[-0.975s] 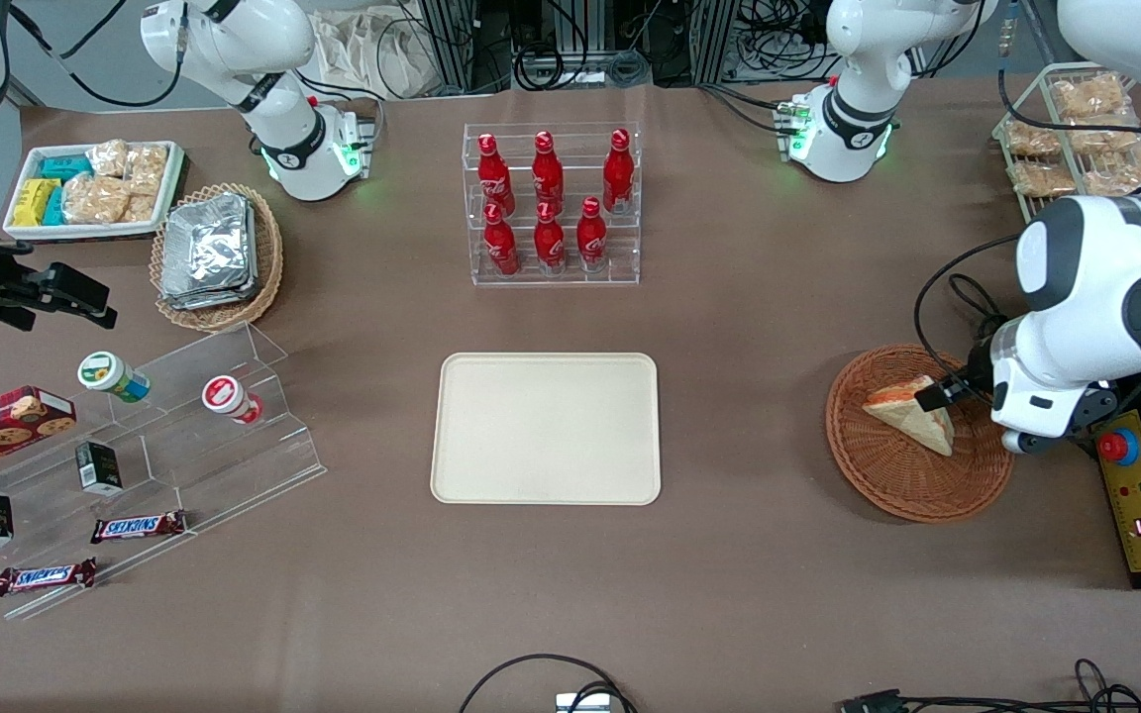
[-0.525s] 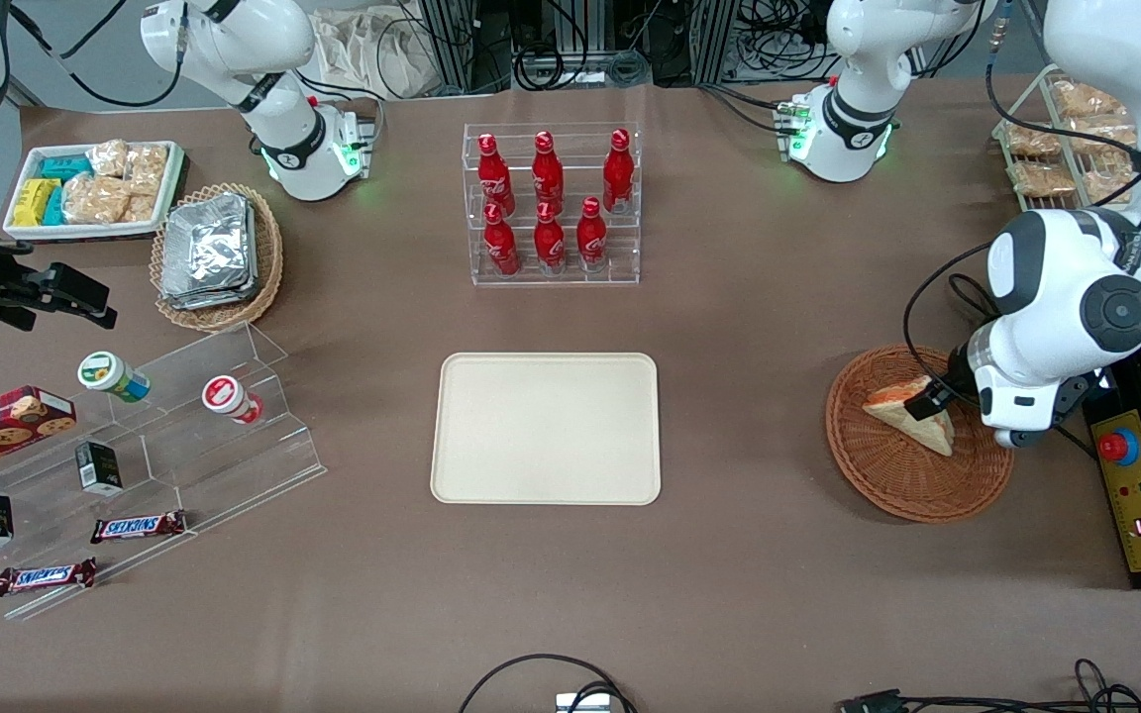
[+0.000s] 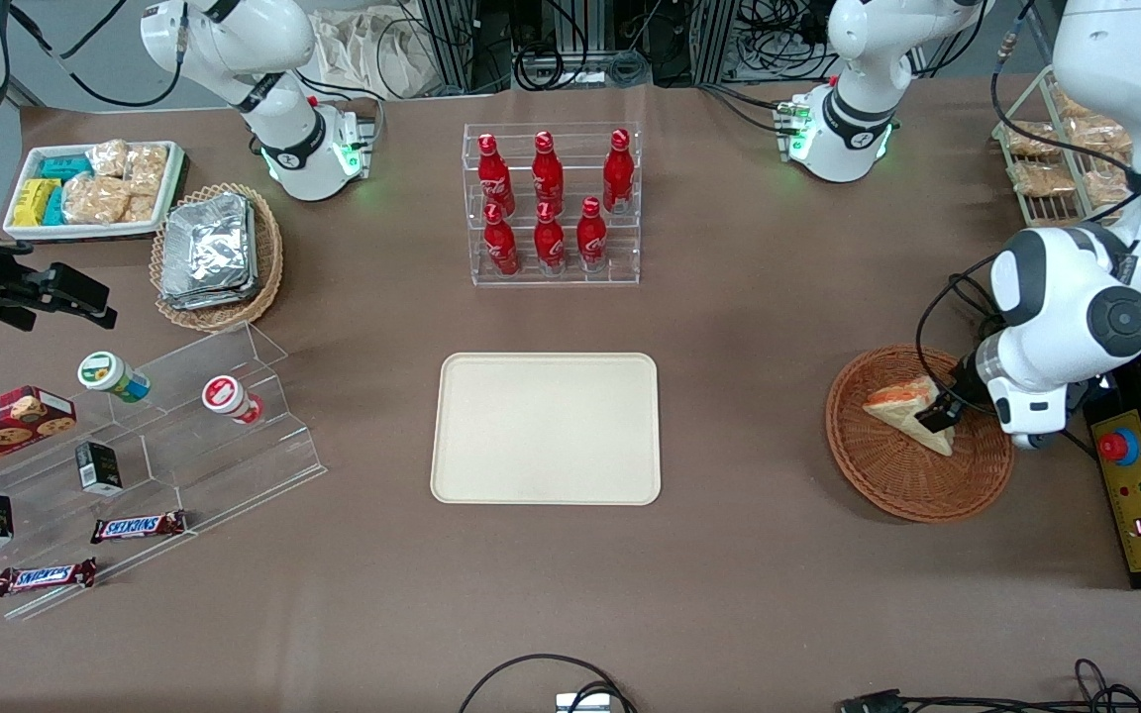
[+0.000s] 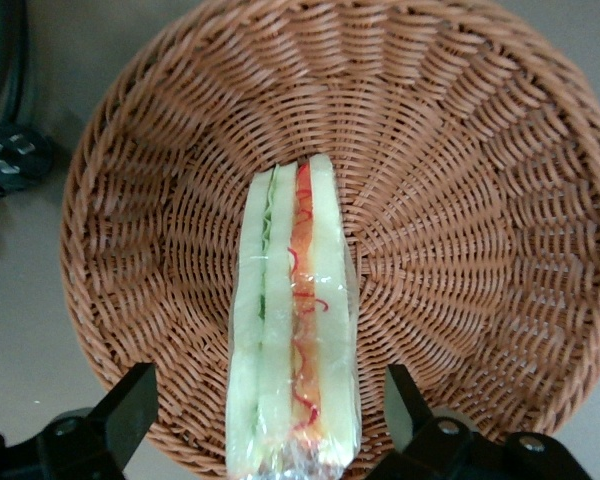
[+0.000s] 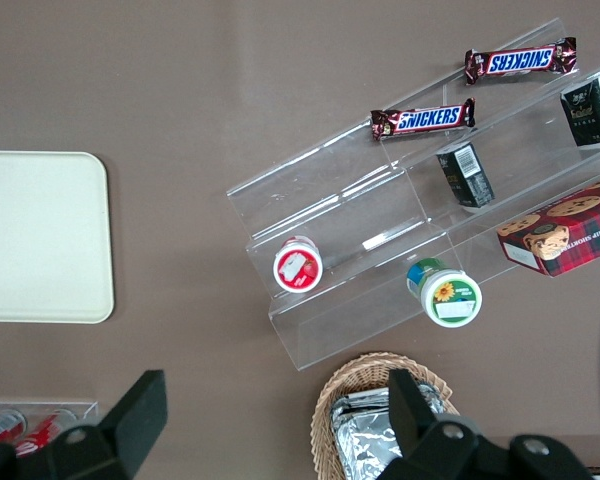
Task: Place sandwich from basket to tray
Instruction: 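Close the left gripper on the sandwich's wrapped edge, then lift the sandwich and carry it with the left gripper to the tray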
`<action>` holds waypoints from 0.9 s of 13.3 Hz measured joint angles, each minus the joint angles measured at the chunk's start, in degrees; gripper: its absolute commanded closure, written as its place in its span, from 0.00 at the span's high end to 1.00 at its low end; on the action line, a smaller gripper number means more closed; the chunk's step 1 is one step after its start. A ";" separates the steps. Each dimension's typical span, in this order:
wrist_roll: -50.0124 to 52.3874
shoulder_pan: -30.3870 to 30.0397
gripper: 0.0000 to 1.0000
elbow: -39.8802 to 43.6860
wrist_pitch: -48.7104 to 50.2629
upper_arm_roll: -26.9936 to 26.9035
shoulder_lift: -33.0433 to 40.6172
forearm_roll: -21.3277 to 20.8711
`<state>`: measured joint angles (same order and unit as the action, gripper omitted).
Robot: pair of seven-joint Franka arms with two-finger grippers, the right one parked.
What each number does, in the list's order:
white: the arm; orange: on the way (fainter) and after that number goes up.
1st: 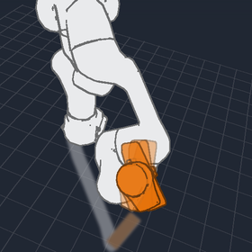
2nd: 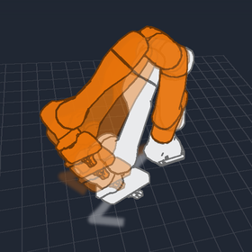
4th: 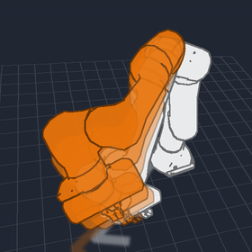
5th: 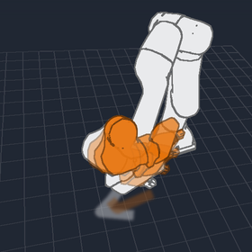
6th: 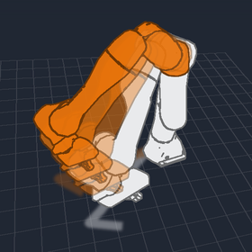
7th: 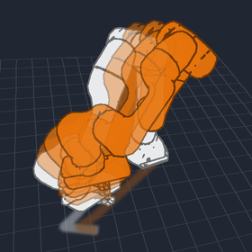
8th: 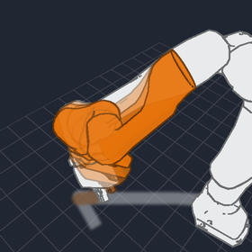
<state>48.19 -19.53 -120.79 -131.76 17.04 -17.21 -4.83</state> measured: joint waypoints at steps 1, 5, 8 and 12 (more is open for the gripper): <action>0.58 0.00 1.00 0.00 -0.11 0.08 -0.48 0.06; 2.12 0.01 0.85 0.00 -1.36 0.45 -1.86 0.11; 3.17 0.01 0.17 0.07 -2.30 0.50 -2.70 0.21; 4.39 0.11 0.00 0.46 -2.44 0.73 -2.88 0.21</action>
<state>52.59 -19.43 -120.34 -134.21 17.77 -20.09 -4.62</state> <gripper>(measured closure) 0.612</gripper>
